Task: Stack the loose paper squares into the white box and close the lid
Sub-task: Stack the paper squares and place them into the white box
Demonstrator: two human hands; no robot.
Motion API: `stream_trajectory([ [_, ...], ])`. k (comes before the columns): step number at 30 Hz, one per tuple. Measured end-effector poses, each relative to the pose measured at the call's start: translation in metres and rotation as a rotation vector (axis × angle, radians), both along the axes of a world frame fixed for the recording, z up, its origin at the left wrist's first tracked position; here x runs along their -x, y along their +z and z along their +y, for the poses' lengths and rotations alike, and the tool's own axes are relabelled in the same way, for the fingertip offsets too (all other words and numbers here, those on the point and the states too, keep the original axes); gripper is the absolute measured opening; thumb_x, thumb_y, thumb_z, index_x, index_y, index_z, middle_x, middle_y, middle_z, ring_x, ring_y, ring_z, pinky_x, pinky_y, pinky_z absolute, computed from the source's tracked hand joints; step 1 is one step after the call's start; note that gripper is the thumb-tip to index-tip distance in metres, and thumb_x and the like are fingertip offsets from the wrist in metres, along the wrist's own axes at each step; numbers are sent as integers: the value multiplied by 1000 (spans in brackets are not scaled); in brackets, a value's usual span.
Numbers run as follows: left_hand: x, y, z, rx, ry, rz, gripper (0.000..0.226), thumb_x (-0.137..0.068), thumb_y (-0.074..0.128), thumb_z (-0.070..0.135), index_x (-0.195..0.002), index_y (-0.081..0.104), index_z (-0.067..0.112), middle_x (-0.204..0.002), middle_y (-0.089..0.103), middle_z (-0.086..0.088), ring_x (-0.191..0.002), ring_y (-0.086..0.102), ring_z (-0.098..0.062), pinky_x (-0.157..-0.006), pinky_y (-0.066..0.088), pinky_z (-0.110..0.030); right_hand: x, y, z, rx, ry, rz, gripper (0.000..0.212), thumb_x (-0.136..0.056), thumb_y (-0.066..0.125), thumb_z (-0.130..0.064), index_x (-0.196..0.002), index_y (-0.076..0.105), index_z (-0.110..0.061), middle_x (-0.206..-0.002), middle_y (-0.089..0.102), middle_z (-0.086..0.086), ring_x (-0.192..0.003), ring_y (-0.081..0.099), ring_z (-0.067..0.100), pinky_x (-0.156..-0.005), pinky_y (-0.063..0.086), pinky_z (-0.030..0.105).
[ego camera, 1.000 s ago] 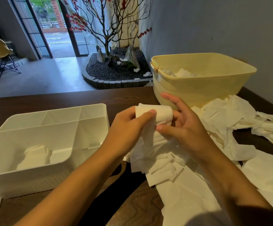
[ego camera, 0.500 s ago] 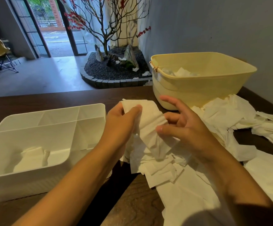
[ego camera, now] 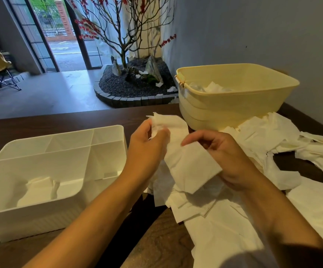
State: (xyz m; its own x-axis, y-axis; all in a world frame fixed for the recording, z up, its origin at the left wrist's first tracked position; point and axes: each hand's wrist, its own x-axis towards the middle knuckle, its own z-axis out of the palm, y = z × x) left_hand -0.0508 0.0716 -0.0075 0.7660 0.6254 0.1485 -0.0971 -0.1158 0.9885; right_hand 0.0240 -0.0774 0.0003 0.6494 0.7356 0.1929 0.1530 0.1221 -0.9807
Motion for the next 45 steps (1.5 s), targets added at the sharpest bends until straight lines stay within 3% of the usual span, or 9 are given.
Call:
stream_trajectory([
  [6, 2, -3, -4, -38, -84, -23, 22, -100, 53, 12, -112, 71, 20, -104, 75, 0, -100, 71, -21, -84, 60, -41, -8, -11, 9, 122, -342, 264, 64, -103, 45, -11, -42, 63, -15, -47, 49, 5, -45, 44, 17, -48, 36, 26],
  [9, 3, -3, -8, -49, -87, -20, 19, -100, 53, 12, -106, 70, 17, -100, 74, -4, -99, 70, -25, -85, 61, -43, -7, -14, 11, 241, -289, 224, 48, -96, 59, -38, -56, 53, -12, -46, 45, 5, -44, 38, 16, -49, 32, 28],
  [13, 3, -4, -11, -50, -118, 10, 19, -100, 51, 11, -105, 69, 8, -104, 70, -17, -103, 65, -39, -93, 53, -59, -7, -18, 14, 336, -254, 157, 58, -82, 65, -60, -52, 50, -13, -48, 45, 9, -45, 42, 16, -55, 38, 30],
  [19, 6, -4, -15, -19, -205, 46, 26, -104, 46, 17, -108, 69, 5, -101, 69, -18, -82, 66, -15, -59, 51, -19, 2, -20, 15, 255, -588, -177, 44, -89, 66, -49, -81, 65, -6, -76, 65, 17, -78, 64, 33, -72, 55, 46],
  [23, 4, 0, -12, 30, -213, 74, 30, -103, 48, 26, -109, 68, 4, -105, 68, -20, -87, 65, -19, -70, 49, -26, -5, -20, 16, 304, -408, 154, 41, -84, 69, -57, -110, 65, -26, -96, 72, 4, -95, 69, 25, -83, 60, 49],
  [27, 2, 0, -8, 104, -219, 104, 32, -97, 49, 25, -105, 74, 7, -109, 68, -23, -103, 64, -36, -82, 51, -42, -9, -21, 14, 126, -208, 438, 29, -91, 66, -40, -107, 75, -17, -104, 75, 12, -103, 70, 32, -91, 54, 49],
  [31, 3, 4, 1, 119, -382, 69, 49, -65, 50, 8, -108, 74, 5, -111, 70, -17, -99, 64, -25, -84, 56, -41, -19, -23, 12, -70, -251, 560, 27, -94, 64, -23, -119, 68, -12, -112, 73, 12, -109, 68, 28, -94, 55, 45],
  [41, 5, 3, 13, -97, -466, 238, 55, -73, 68, -16, -118, 69, 17, -113, 73, -4, -106, 70, -26, -97, 55, -46, -20, -19, 11, -203, -500, 538, 21, -91, 67, -12, -111, 69, -19, -103, 76, 1, -98, 72, 21, -82, 60, 41],
  [45, 7, 7, 7, -264, -417, 196, 43, -81, 74, -8, -112, 69, 21, -105, 75, 4, -96, 72, -15, -89, 58, -31, -17, -19, 11, -191, -509, 503, 24, -89, 70, -10, -110, 69, -22, -103, 76, 2, -97, 73, 23, -82, 61, 43],
])
